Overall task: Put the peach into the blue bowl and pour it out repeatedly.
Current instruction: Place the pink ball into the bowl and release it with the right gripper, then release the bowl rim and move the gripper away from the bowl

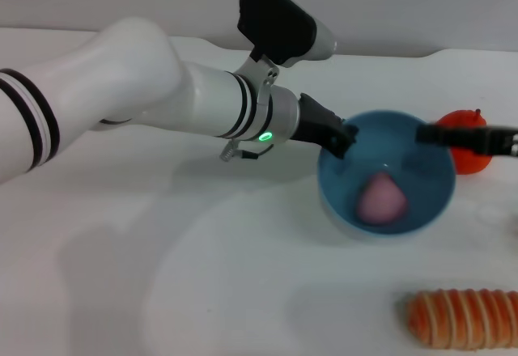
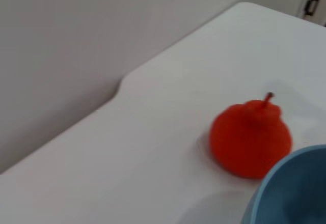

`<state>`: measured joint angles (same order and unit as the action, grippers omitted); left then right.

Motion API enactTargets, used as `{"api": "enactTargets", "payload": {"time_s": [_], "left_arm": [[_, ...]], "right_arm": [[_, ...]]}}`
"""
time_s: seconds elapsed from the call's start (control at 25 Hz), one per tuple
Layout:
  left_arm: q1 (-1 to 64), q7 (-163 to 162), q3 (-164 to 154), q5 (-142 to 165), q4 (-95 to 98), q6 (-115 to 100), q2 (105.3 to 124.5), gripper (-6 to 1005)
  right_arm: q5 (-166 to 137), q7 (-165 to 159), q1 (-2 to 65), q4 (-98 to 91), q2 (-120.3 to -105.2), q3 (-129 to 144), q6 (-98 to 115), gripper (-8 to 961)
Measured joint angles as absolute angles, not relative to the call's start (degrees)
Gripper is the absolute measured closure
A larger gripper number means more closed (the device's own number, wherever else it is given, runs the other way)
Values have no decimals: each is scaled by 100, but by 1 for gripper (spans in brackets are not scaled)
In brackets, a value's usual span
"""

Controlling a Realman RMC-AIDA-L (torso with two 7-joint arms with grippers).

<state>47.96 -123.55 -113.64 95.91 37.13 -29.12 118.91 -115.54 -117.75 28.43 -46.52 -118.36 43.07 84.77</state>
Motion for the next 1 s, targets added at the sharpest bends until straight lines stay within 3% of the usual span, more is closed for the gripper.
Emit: {"api": "enactTargets", "payload": {"time_s": [0.28, 1.0], "left_arm": [[4852, -12714, -12192, 9532, 4057, -3010, 11909, 1000], [4761, -12803, -12648, 9457, 4131, -2347, 11909, 1001]], "right_arm": [[-11108, -11822, 2470, -5112, -11835, 3607, 8657, 577], [-10934, -11804, 2381, -4997, -11862, 3365, 8764, 576]]}}
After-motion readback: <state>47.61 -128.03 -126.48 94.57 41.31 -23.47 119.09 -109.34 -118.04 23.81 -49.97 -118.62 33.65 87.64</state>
